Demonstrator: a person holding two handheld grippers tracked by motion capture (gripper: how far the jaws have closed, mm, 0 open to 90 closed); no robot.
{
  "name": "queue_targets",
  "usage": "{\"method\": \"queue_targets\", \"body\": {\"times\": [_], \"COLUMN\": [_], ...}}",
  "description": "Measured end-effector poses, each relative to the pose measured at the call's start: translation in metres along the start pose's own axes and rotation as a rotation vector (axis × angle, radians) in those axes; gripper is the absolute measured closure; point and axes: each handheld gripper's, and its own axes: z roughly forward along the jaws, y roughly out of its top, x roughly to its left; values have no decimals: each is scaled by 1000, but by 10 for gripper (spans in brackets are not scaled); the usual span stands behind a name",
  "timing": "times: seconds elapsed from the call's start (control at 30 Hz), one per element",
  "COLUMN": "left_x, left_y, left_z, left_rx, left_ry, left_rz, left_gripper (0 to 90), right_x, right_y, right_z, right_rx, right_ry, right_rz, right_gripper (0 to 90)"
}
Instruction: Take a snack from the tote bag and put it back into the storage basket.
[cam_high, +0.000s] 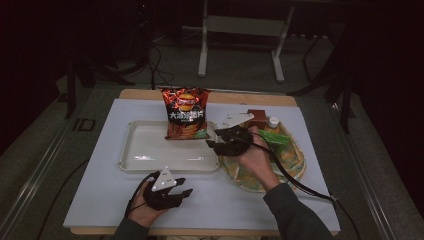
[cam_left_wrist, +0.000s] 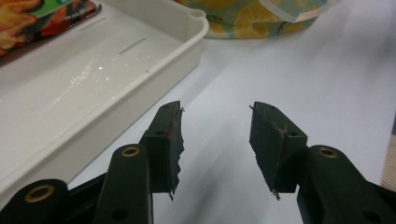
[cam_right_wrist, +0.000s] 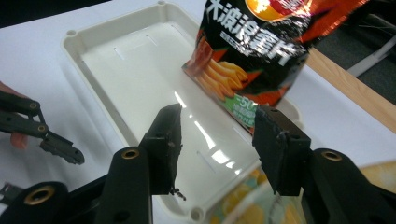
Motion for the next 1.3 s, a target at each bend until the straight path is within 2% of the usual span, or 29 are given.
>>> {"method": "queue_targets", "body": {"times": [0.1, 0.2, 0.3, 0.4, 0.53, 0.67, 0.77, 0.83, 0.9, 0.97, 1.07, 1.3], "left_x": [0, -2, -4, -6, -6, -9, -12, -13, -13, -13, -10, -5], "left_y": [1, 2, 5, 7, 10, 16, 23, 28, 33, 37, 46, 70], "left_z": [0, 2, 4, 4, 3, 1, 1, 2, 4, 5, 7, 7], "left_rx": [2, -4, -4, -13, -4, -10, -10, 5, 27, 27, 17, -12], "left_ry": [-23, -43, -49, -58, -96, -120, -121, -120, -122, -115, -114, -104], "left_rz": [-6, -17, -16, -20, -20, -14, 6, 12, 37, 52, 57, 71], "left_gripper": [542, 554, 561, 568, 609, 613, 617, 623, 631, 625, 616, 610], "right_x": [-5, -12, -21, -29, -37, -45, -49, -51, -52, -54, -53, -48], "right_y": [-7, -16, -25, -33, -43, -57, -69, -76, -81, -88, -97, -121], "right_z": [-8, -18, -26, -35, -46, -57, -65, -68, -72, -76, -80, -85], "right_rx": [-15, -25, -32, -46, -63, -71, -106, -117, -124, -132, -110, -102], "right_ry": [-2, -62, -93, -97, -112, -139, -135, -145, -158, -169, -230, -297], "right_rz": [14, 50, 83, 112, 148, 192, 240, 258, 273, 283, 271, 285], "right_gripper": [543, 572, 601, 636, 657, 682, 690, 692, 695, 698, 706, 712]}}
